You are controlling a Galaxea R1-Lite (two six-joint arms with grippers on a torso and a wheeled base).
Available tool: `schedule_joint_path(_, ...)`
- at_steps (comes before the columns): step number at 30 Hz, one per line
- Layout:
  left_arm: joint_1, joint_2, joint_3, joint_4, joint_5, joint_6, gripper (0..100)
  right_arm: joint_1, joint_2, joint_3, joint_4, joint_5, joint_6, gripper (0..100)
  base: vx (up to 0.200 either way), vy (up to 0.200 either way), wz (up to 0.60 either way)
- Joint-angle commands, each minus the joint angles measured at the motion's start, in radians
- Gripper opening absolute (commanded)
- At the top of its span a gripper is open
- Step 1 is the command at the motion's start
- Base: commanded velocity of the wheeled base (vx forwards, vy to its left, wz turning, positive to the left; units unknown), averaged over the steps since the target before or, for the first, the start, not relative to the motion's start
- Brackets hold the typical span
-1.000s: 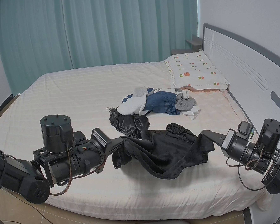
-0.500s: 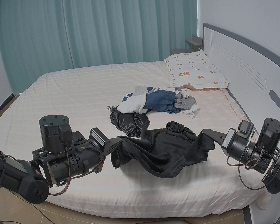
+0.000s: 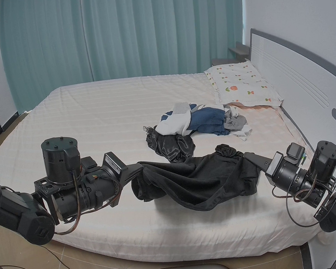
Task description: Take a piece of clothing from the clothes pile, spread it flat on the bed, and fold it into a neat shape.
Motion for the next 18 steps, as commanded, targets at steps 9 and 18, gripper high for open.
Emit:
schedule_joint_path(9,0.008,-0.007,0.005,-0.001,0.0,-0.001,0,-0.002,-0.015,-0.002,-0.011,0.001,-0.005,0,0.0,0.2,0.0)
schedule_joint_path(18,0.007,-0.01,0.008,-0.001,0.0,0.001,0,-0.001,-0.015,-0.014,-0.012,-0.001,-0.002,0,0.0,0.2,0.0)
